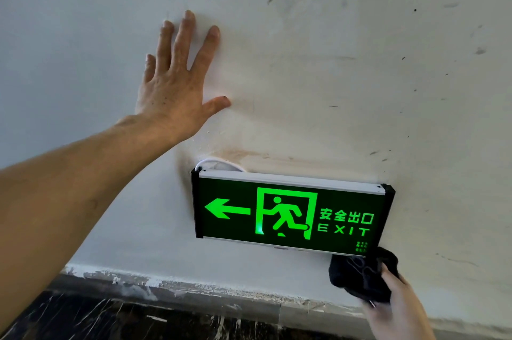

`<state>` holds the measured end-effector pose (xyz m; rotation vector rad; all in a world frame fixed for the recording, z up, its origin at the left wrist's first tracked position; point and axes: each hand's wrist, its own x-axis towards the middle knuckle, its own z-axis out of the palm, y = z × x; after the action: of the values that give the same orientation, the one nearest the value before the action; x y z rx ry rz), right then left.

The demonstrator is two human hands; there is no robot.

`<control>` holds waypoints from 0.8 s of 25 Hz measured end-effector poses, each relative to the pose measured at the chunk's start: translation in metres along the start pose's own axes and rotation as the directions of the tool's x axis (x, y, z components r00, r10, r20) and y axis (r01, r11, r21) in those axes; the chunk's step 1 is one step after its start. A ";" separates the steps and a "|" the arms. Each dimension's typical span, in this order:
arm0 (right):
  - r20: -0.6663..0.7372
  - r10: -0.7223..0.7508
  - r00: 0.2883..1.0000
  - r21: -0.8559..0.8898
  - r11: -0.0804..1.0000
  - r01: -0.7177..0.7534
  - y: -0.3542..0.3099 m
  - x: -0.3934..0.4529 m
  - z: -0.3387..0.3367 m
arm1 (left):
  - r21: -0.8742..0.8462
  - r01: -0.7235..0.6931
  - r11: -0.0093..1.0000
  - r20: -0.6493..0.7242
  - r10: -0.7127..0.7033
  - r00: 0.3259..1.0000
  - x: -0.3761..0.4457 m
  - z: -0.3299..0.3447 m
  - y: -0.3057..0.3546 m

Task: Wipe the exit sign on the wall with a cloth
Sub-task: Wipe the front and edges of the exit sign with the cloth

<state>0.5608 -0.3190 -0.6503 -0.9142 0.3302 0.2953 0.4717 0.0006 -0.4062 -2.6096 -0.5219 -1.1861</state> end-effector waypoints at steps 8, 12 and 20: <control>0.131 0.040 0.991 0.144 0.988 -0.058 0.018 -0.010 0.031 | 0.000 -0.001 1.000 0.004 0.001 1.000 0.001 0.001 0.000; 0.140 0.150 0.979 0.104 0.981 -0.165 0.045 -0.023 0.057 | 0.004 0.000 1.000 0.008 0.000 1.000 0.000 0.001 -0.001; 0.161 0.251 0.954 0.059 0.963 -0.264 0.082 -0.044 0.097 | 0.006 -0.011 1.000 -0.002 0.011 1.000 0.000 0.003 -0.002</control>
<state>0.5044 -0.1984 -0.6367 -0.7643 0.3184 0.5857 0.4730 0.0036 -0.4075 -2.6023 -0.5090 -1.1824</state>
